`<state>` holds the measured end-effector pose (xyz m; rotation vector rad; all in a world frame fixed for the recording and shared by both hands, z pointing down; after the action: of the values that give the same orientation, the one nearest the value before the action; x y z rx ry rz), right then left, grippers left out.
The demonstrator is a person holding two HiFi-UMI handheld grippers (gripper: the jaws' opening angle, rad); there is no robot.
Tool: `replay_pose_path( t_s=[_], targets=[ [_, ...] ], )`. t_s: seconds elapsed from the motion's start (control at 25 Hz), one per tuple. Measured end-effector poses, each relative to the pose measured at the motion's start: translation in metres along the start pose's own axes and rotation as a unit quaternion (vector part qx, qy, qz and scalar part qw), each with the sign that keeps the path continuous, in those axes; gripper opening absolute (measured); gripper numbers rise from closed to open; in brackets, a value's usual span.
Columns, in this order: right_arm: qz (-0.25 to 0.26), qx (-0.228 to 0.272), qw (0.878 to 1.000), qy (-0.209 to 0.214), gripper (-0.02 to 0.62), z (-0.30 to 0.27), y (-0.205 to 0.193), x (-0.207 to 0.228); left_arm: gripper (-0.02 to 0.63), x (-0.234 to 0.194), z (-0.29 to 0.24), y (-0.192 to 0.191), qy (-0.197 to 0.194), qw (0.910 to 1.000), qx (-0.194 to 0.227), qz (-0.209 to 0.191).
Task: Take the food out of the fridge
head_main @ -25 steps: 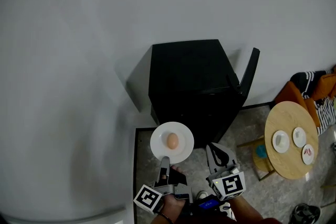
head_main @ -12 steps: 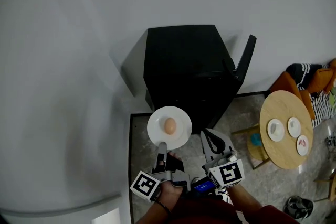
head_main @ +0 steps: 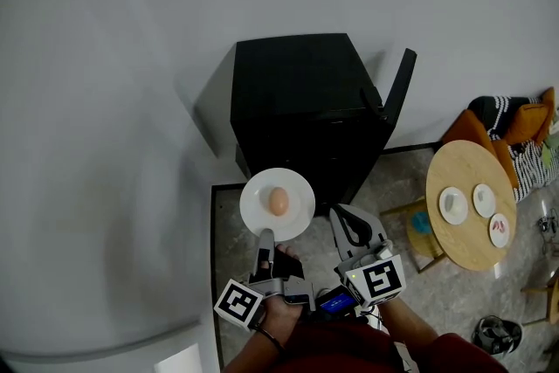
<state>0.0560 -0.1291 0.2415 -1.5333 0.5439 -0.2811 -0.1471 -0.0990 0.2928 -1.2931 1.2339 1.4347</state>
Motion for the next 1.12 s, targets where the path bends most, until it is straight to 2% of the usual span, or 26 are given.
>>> replay_pose_path(
  t_s=[0.12,0.24,0.72,0.8,1.12],
  targets=[
    [-0.003,-0.008,1.000,-0.007,0.021,0.0021,0.0033,0.0000,0.023,0.0002,0.0015,-0.0002,0.000,1.0000,-0.004,0.000],
    [-0.011,0.014,1.000,-0.011,0.021,0.0021,0.0020,-0.0004,0.023,0.0005,0.0022,0.0001,-0.002,1.0000,-0.006,-0.002],
    [-0.002,0.005,1.000,-0.015,0.021,0.0030,-0.0014,-0.0041,0.023,-0.0006,0.0064,0.0031,-0.001,1.0000,-0.004,-0.001],
    [-0.001,-0.012,1.000,-0.014,0.021,0.0038,-0.0008,-0.0046,0.023,0.0005,0.0070,0.0034,-0.001,1.0000,-0.004,-0.001],
    [0.001,-0.003,1.000,-0.010,0.021,0.0026,-0.0053,-0.0072,0.023,-0.0007,0.0094,0.0046,0.002,1.0000,-0.004,-0.001]
  ],
)
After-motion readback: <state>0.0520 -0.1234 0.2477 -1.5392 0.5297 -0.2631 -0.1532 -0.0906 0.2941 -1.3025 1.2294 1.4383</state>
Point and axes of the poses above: the fingertips, and each gripper's own axes: z backward along the fingers, x to its right, y out of its top, the point moved 10 cm from there along z, backward along the fingers, and after that the axes turned 6 degrees about z, right-handed, at the moved point
